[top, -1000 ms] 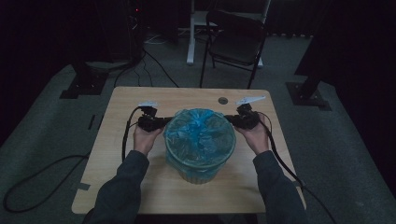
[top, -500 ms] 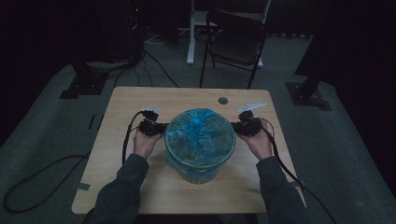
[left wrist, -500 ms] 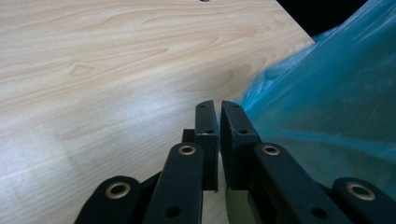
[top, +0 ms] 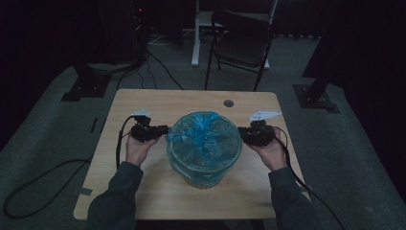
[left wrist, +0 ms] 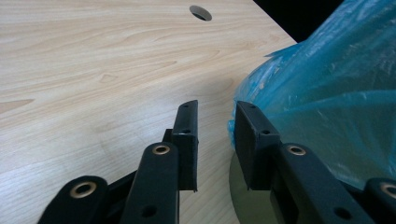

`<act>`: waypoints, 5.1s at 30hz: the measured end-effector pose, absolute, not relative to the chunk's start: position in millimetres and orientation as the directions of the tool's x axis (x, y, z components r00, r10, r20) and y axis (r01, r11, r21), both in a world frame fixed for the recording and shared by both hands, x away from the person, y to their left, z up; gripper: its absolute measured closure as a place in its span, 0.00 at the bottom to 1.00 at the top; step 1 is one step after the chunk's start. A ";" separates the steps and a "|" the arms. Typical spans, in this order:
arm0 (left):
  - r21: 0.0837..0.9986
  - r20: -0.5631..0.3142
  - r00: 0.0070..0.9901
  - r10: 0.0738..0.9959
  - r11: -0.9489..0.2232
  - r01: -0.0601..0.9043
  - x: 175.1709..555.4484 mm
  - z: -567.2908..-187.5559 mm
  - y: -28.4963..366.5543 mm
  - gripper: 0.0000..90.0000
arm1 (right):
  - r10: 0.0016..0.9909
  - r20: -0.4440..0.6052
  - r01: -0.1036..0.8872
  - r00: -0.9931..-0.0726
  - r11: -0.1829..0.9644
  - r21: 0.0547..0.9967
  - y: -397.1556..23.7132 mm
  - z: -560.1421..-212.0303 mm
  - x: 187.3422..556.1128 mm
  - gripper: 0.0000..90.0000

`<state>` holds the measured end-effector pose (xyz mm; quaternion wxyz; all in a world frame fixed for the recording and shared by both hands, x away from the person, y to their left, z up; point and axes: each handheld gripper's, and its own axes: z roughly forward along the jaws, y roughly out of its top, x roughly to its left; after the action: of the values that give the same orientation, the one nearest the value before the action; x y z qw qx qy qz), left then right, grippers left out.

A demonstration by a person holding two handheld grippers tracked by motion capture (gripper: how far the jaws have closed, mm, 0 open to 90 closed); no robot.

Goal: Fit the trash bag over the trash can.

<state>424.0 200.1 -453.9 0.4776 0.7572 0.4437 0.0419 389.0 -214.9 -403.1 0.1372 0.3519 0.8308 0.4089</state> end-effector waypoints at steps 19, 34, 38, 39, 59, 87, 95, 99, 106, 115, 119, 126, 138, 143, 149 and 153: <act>0.825 -0.296 0.615 0.731 -0.128 0.550 404.1 -425.0 217.5 0.69 | 0.707 0.040 0.447 -0.706 0.401 0.800 -232.9 -412.9 360.1 0.68; 0.846 -0.263 0.647 0.716 -0.151 0.511 398.0 -410.8 213.1 0.68 | 0.694 0.035 0.451 -0.719 0.428 0.783 -235.8 -431.1 349.8 0.64; 0.854 -0.261 0.659 0.706 -0.150 0.499 397.0 -408.3 213.6 0.67 | 0.691 0.034 0.450 -0.723 0.433 0.781 -237.6 -434.6 347.8 0.64; 0.855 -0.261 0.661 0.703 -0.150 0.496 396.6 -407.5 213.3 0.67 | 0.690 0.034 0.451 -0.723 0.434 0.780 -237.8 -435.4 347.5 0.63; 0.875 -0.220 0.709 0.670 -0.186 0.447 393.4 -385.6 209.7 0.66 | 0.685 0.039 0.465 -0.728 0.450 0.762 -239.3 -445.6 349.1 0.62; 0.854 -0.134 0.815 0.563 -0.352 0.383 397.8 -352.9 171.0 0.66 | 0.680 0.048 0.472 -0.731 0.454 0.755 -239.5 -449.9 349.0 0.62; 0.839 -0.115 0.842 0.528 -0.402 0.367 400.1 -350.0 156.3 0.66 | 0.680 0.050 0.472 -0.732 0.453 0.756 -239.9 -450.2 349.2 0.62; 0.826 -0.097 0.856 0.507 -0.439 0.354 401.5 -347.9 144.0 0.66 | 0.680 0.052 0.475 -0.731 0.453 0.755 -239.8 -450.7 349.3 0.62; 0.796 -0.063 0.878 0.474 -0.507 0.331 401.8 -345.9 122.9 0.65 | 0.680 0.052 0.474 -0.731 0.453 0.755 -240.1 -450.9 349.4 0.62; 0.775 -0.016 0.894 0.449 -0.559 0.295 400.8 -342.3 103.8 0.77 | 0.680 0.054 0.476 -0.732 0.452 0.754 -240.2 -451.9 349.7 0.62; 0.763 0.000 0.900 0.437 -0.581 0.282 400.9 -339.1 94.3 0.78 | 0.679 0.053 0.475 -0.732 0.452 0.755 -240.2 -451.9 349.7 0.62; 0.731 0.042 0.902 0.431 -0.628 0.266 402.7 -337.5 75.7 0.78 | 0.679 0.054 0.475 -0.732 0.452 0.755 -240.6 -452.1 349.6 0.62; 0.701 0.068 0.910 0.409 -0.669 0.248 404.9 -342.1 54.3 0.78 | 0.679 0.055 0.476 -0.732 0.453 0.754 -240.7 -452.7 349.5 0.62; 0.698 0.079 0.913 0.400 -0.676 0.235 404.4 -339.5 47.1 0.78 | 0.679 0.054 0.476 -0.732 0.453 0.753 -240.8 -453.1 349.6 0.62; 0.675 0.094 0.925 0.369 -0.707 0.213 403.2 -339.9 34.6 0.78 | 0.680 0.055 0.477 -0.731 0.451 0.754 -241.1 -452.9 349.6 0.62; 0.662 0.097 0.928 0.361 -0.720 0.211 404.3 -343.1 28.5 0.77 | 0.680 0.056 0.477 -0.731 0.451 0.754 -241.6 -453.0 349.7 0.62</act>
<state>404.3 28.5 -343.1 0.3408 0.9206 0.1552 0.1103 349.7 -241.6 -453.0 0.1282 0.3437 0.8421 0.3955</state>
